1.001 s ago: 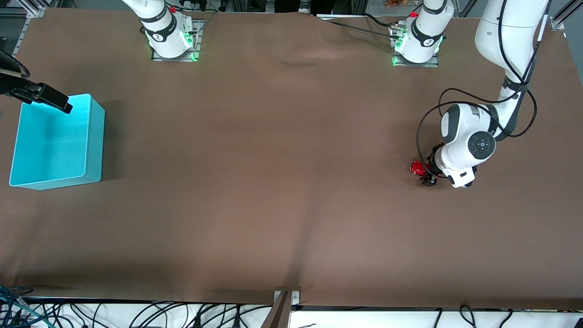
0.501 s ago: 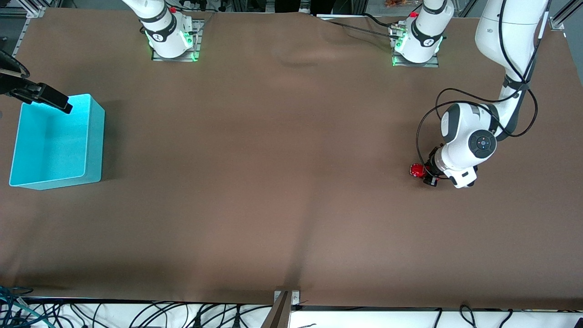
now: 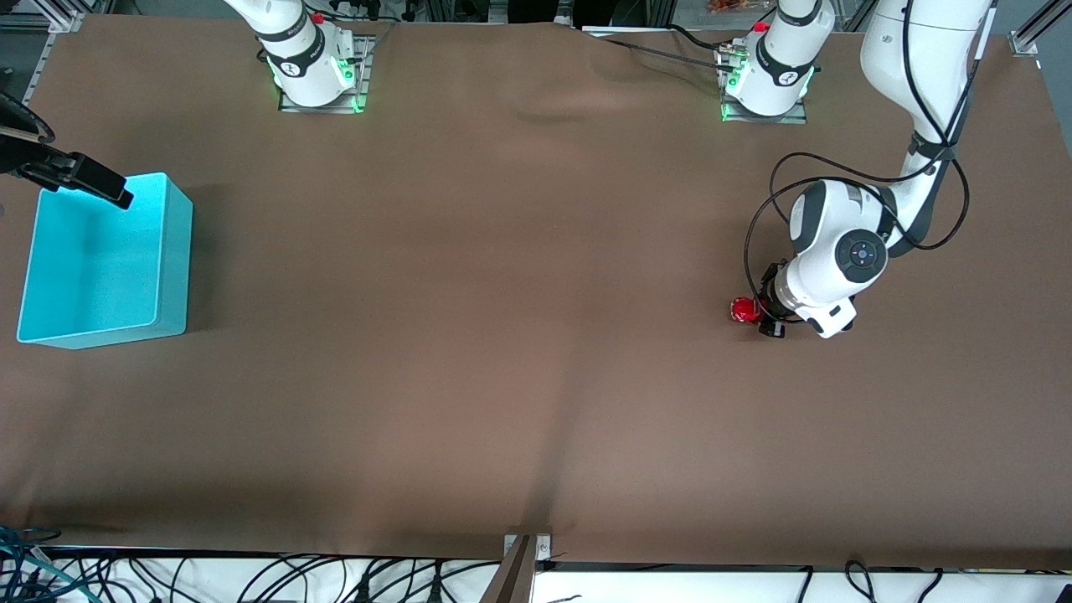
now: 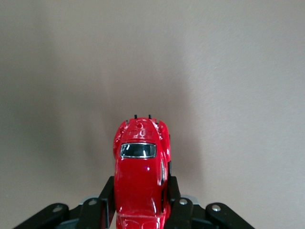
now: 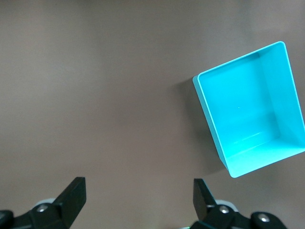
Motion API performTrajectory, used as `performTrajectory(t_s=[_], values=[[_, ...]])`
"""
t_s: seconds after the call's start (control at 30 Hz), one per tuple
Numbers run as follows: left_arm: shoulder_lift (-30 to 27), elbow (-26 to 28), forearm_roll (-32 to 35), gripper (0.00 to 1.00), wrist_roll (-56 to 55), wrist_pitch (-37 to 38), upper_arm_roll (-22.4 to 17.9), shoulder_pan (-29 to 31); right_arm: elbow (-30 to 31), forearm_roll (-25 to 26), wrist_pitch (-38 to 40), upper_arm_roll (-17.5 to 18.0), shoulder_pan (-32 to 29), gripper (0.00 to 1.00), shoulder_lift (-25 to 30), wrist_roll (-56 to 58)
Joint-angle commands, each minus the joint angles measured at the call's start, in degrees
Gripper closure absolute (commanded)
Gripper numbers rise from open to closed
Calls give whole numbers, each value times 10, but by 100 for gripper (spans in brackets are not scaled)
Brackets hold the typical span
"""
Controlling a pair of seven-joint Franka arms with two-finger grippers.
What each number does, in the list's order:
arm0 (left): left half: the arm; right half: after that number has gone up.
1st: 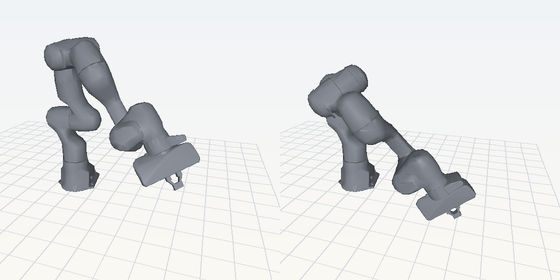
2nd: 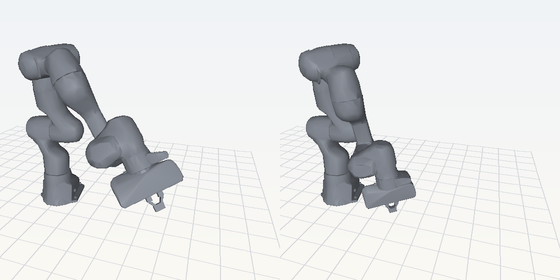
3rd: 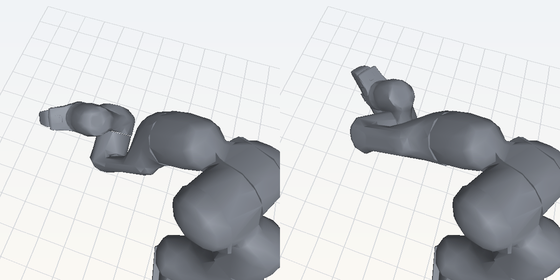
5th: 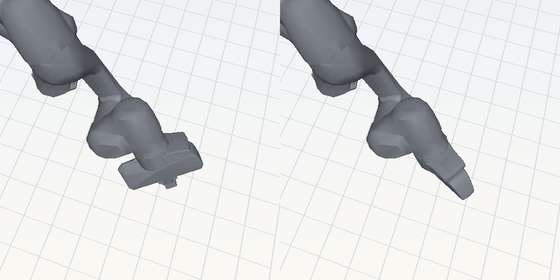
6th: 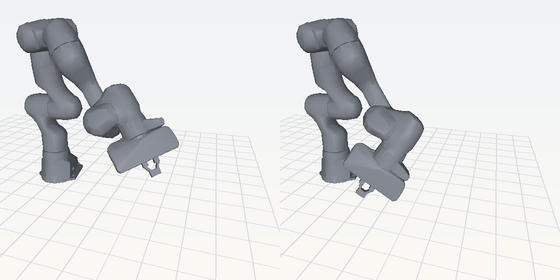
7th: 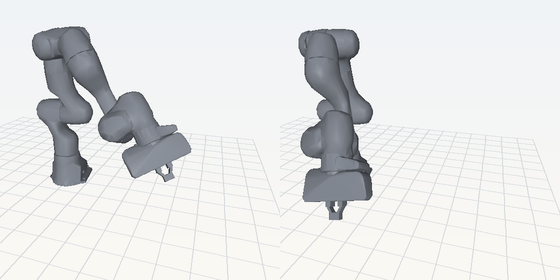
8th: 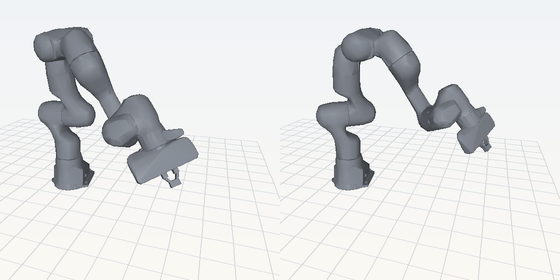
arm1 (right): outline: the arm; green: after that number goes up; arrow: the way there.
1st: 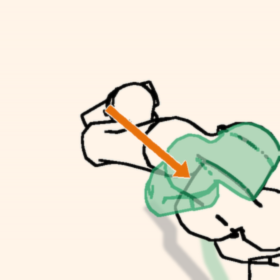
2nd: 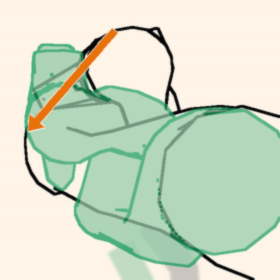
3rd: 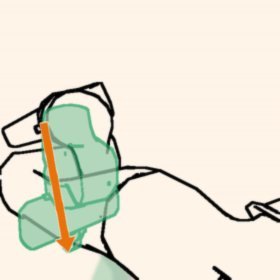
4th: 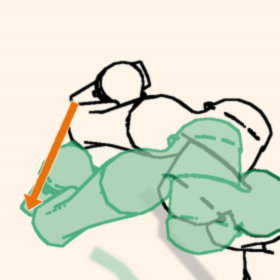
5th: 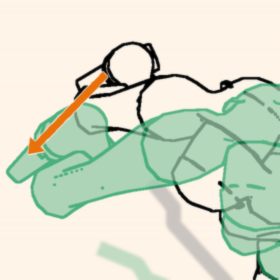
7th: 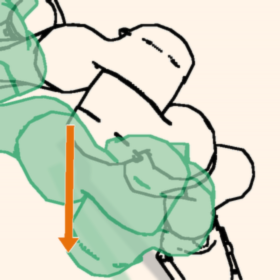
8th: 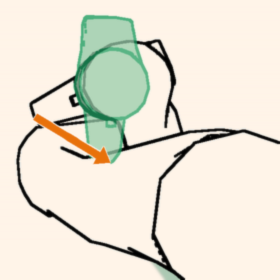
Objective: Wind red beetle toy and store in blue box
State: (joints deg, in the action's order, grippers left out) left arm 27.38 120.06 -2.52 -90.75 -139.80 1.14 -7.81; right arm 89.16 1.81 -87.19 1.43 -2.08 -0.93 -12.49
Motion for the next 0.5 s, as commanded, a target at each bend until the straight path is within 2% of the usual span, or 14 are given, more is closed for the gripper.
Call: performTrajectory(t_s=[0.0,0.47], values=[[24,-4,2,100,2,-28,-1,4,-14,-1,11,-5,3,0,-3,6],[34,-11,39,100,5,-28,-25,8,-14,-1,11,-5,3,0,-4,6]])
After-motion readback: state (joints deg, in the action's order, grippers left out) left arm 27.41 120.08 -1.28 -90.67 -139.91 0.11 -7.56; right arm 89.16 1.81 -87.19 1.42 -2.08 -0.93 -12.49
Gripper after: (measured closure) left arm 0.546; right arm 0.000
